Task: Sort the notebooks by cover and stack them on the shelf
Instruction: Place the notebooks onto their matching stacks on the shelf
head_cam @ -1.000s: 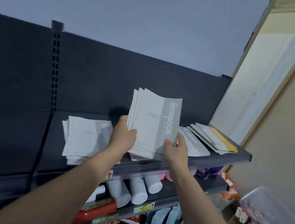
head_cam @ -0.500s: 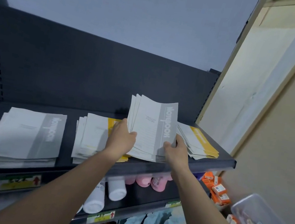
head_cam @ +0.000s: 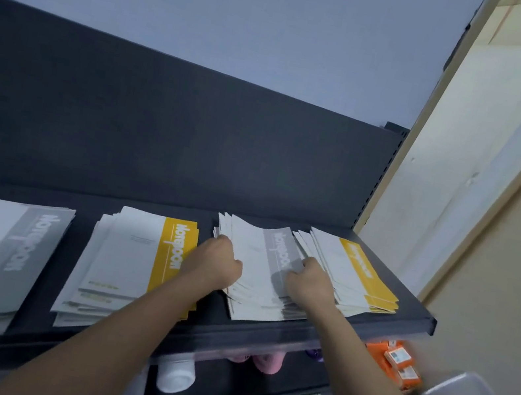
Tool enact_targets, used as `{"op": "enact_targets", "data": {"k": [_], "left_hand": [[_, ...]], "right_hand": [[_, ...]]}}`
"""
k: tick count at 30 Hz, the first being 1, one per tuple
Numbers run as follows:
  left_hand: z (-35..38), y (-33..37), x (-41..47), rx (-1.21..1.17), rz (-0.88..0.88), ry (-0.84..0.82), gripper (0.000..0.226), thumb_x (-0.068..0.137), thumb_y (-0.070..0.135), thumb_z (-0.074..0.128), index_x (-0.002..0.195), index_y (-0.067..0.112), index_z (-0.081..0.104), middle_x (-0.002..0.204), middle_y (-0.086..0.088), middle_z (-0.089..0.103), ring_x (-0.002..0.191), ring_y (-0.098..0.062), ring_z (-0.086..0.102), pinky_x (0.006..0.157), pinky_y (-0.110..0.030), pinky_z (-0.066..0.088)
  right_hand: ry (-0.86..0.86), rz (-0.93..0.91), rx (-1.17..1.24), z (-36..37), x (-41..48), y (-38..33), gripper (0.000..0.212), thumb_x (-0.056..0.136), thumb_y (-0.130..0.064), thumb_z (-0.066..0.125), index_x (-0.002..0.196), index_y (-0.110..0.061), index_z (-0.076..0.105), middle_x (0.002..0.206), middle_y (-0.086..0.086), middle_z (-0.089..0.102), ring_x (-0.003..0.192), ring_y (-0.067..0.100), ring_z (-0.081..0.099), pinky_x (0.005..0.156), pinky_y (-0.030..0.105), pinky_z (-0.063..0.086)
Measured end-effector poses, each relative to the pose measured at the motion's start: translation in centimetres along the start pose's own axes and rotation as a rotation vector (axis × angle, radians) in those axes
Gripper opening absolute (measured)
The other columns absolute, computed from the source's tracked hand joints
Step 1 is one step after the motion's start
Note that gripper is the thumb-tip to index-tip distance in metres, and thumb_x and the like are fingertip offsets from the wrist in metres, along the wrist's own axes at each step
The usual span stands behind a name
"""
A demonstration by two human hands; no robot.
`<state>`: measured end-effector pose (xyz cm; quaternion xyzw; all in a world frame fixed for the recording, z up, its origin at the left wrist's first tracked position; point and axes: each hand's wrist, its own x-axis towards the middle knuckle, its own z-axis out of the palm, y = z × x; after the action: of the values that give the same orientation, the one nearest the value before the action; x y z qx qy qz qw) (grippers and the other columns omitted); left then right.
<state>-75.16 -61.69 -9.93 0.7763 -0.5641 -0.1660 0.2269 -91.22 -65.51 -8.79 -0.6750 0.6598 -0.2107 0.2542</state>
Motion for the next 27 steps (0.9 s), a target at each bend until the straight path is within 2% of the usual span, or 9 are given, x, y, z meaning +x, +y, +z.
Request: {"op": "enact_targets", "data": {"k": [3,6,9,13,16,19,22,24,27], "left_hand": [[0.6,0.6,-0.3,0.075,-0.019,-0.022,0.024,0.092,0.027,0.047,0.106,0.007,0.05,0.097,-0.005,0.052,0.091,-0.024,0.052,0.072,-0.029,0.042],[0.9,1.1,-0.7,0.124,-0.036,-0.026,0.015,0.091,0.027,0.047,0.094,0.012,0.049,0.086,-0.001,0.052,0.084,-0.022,0.052,0.067,-0.028,0.039],[1.4,1.1,-1.2,0.194,-0.055,-0.029,0.023,0.092,0.03,0.043,0.099,0.011,0.054,0.104,-0.006,0.058,0.09,-0.024,0.055,0.065,-0.027,0.039],[1.7,1.5,-2.4,0.265,-0.079,0.051,0.037,0.095,0.037,0.04,0.113,0.008,0.057,0.122,-0.009,0.046,0.109,-0.026,0.052,0.077,-0.032,0.04],[0.9,1.8,-4.1,0.285,-0.025,0.244,0.029,0.093,0.033,0.048,0.102,0.009,0.06,0.114,-0.006,0.049,0.109,-0.024,0.049,0.077,-0.034,0.043],[-0.5,1.3,-6.3,0.37,0.052,0.522,0.015,0.084,0.023,0.055,0.087,0.01,0.062,0.094,-0.003,0.056,0.097,-0.026,0.056,0.068,-0.032,0.042],[-2.3,-0.3,-8.9,0.52,-0.023,0.476,0.027,0.092,0.03,0.048,0.112,0.014,0.057,0.115,-0.001,0.054,0.113,-0.024,0.048,0.085,-0.033,0.037],[-3.7,-1.8,-11.0,0.584,-0.079,0.53,0.03,0.093,0.032,0.047,0.118,0.016,0.053,0.123,0.001,0.052,0.119,-0.022,0.045,0.091,-0.034,0.036],[-5.7,-4.6,-14.8,0.671,-0.154,0.575,0.036,0.092,0.034,0.049,0.123,0.017,0.049,0.125,0.001,0.05,0.123,-0.021,0.044,0.094,-0.035,0.035]], "right_hand": [[0.024,-0.003,-0.109,0.0,0.5,0.7,0.04,0.086,-0.024,0.05,0.122,-0.005,0.05,0.121,0.012,0.059,0.112,0.033,0.056,0.081,0.032,0.041],[0.025,-0.035,-0.234,-0.3,0.8,1.0,0.041,0.087,-0.026,0.049,0.121,-0.004,0.053,0.123,0.014,0.057,0.113,0.033,0.055,0.085,0.034,0.044],[0.007,-0.074,-0.324,-0.4,0.7,1.3,0.043,0.09,-0.025,0.044,0.126,-0.003,0.052,0.131,0.015,0.049,0.122,0.033,0.048,0.096,0.038,0.043],[0.055,-0.169,-0.417,-0.4,0.4,2.0,0.046,0.089,-0.028,0.045,0.13,-0.007,0.048,0.133,0.013,0.047,0.126,0.031,0.041,0.099,0.039,0.039],[0.126,-0.348,-0.416,-0.3,0.1,2.0,0.045,0.09,-0.026,0.046,0.132,-0.01,0.045,0.132,0.013,0.048,0.122,0.031,0.043,0.095,0.038,0.039],[0.163,-0.594,-0.347,0.6,-0.9,1.0,0.045,0.09,-0.024,0.051,0.134,-0.011,0.048,0.128,0.011,0.052,0.118,0.03,0.047,0.092,0.037,0.04],[0.173,-0.808,-0.229,2.2,-3.2,-1.4,0.046,0.081,-0.022,0.067,0.125,-0.009,0.058,0.116,0.009,0.061,0.106,0.031,0.056,0.084,0.04,0.046],[0.188,-0.936,-0.191,3.5,-4.9,-3.3,0.044,0.066,-0.016,0.076,0.108,-0.008,0.066,0.1,0.01,0.066,0.087,0.033,0.062,0.068,0.039,0.05],[0.166,-1.059,-0.172,5.1,-8.0,-6.3,0.045,0.054,-0.017,0.07,0.098,-0.009,0.069,0.09,0.007,0.067,0.073,0.031,0.062,0.057,0.034,0.047]]}}
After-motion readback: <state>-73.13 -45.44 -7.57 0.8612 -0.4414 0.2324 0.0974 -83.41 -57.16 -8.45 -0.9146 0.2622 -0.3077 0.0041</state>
